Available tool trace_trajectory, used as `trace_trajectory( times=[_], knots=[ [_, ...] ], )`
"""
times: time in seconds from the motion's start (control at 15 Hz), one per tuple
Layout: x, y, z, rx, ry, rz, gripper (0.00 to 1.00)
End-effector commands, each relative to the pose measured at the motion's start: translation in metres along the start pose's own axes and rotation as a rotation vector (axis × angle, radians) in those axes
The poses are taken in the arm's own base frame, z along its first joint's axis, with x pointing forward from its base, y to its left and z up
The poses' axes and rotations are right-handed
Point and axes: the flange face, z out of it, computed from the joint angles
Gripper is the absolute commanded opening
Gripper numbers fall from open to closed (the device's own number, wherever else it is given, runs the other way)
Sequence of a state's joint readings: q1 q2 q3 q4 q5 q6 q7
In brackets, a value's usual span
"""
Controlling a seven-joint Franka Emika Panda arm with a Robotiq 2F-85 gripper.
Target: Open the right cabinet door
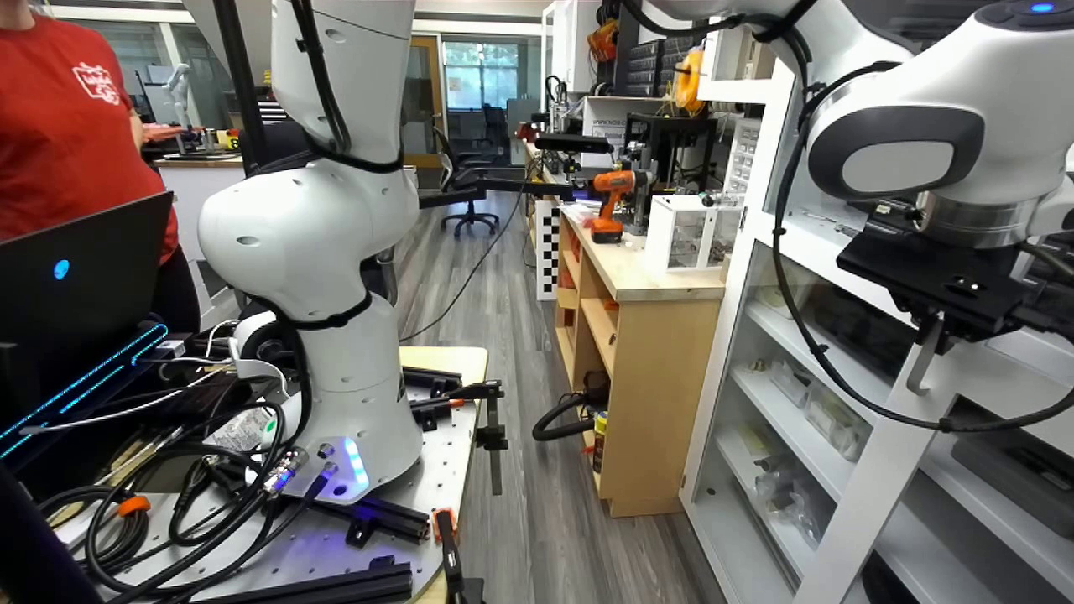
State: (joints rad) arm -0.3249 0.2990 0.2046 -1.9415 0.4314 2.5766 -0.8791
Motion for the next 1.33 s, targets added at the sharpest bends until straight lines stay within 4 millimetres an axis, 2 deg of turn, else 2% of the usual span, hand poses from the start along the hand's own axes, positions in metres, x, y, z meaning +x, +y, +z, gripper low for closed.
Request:
trace_trajectory(
  times=[0.0,0.53,1.27],
  knots=[
    [-0.036,0.031,-0.052,-0.05,-0.003,0.066,0.04],
    [-0.058,0.026,-0.065,-0.08,-0.021,0.095,0.04],
    [-0.071,0.025,-0.073,-0.119,-0.052,0.109,0.04]
  ],
)
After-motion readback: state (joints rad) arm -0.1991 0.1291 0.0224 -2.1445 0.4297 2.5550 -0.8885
